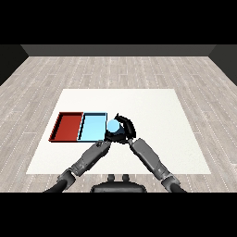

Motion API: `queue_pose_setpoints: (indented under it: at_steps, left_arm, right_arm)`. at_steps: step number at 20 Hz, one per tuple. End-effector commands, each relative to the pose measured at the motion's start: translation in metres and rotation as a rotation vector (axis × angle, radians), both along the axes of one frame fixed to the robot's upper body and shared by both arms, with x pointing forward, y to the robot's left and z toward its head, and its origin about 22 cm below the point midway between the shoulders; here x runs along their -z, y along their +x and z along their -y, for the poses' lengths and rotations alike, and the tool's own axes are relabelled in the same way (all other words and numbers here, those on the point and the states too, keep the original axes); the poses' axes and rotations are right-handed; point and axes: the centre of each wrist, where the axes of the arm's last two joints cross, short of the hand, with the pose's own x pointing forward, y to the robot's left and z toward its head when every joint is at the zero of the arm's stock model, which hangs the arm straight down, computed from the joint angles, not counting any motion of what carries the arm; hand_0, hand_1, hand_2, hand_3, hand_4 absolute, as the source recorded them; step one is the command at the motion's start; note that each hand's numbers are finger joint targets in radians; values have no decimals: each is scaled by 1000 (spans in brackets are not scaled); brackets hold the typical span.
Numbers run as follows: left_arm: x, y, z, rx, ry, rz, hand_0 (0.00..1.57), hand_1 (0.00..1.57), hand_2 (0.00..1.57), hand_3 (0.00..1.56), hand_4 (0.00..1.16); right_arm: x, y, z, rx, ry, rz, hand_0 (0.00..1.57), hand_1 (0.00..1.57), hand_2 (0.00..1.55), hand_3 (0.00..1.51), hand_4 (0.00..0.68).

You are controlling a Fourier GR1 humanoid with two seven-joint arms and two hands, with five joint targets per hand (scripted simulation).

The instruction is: Pick the blue can and put it in the blue box

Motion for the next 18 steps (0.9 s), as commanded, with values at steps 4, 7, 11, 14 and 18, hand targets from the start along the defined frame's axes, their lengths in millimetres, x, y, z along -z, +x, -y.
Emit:
queue_pose_setpoints:
  at_steps: [4, 7, 11, 14, 18]
  left_arm:
    - [-6, 6, 7, -131, -25, -49, 1444, 1444, 1460, 1343, 1094]
    - [-16, 4, 22, -149, 43, -47, 1571, 1571, 1571, 1483, 1138]
    - [-23, 11, 6, -154, 74, -37, 1571, 1571, 1555, 1458, 1134]
    - [-13, 15, 7, -163, 62, -41, 1571, 1571, 1554, 1463, 1138]
    - [-4, 0, 8, -181, 79, -9, 1571, 1571, 1555, 1467, 1141]
  right_arm:
    - [-9, 11, -15, -18, 10, -10, 1445, 1445, 1458, 1371, 513]
    - [-15, 7, -14, -42, 28, -13, 1428, 1428, 1462, 1378, 524]
    - [-12, 15, -9, -26, 41, 0, 1419, 1419, 1454, 1372, 529]
    - [-5, 3, -16, -34, 34, -5, 1424, 1424, 1456, 1374, 531]
    - [-9, 1, -8, -25, 49, -3, 1332, 1332, 1403, 1302, 496]
